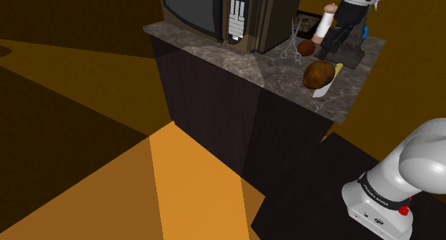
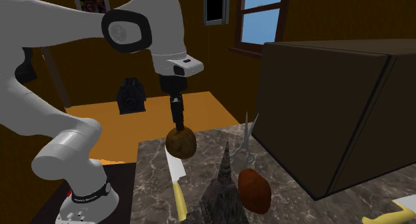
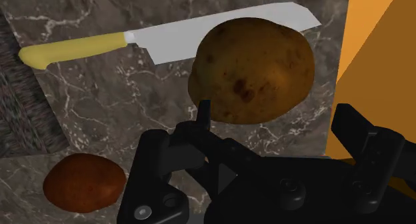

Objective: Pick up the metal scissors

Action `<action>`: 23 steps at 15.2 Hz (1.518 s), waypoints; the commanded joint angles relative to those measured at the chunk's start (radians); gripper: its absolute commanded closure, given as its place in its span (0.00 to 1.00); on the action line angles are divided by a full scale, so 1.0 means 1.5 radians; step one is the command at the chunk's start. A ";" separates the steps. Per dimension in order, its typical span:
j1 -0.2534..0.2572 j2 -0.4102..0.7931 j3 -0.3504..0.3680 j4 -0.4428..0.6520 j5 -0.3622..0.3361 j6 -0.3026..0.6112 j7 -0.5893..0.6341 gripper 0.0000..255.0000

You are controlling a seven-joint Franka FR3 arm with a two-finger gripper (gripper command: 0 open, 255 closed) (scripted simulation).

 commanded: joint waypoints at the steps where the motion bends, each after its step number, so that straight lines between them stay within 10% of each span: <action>1: 0.001 0.043 -0.020 0.025 -0.005 0.020 -0.032 0.00; 12: 0.006 0.311 -0.111 0.231 0.029 0.084 -0.208 0.00; 22: 0.004 0.315 -0.112 0.167 0.031 0.151 -0.212 0.00; 23: 0.004 0.315 -0.112 0.166 0.031 0.152 -0.213 1.00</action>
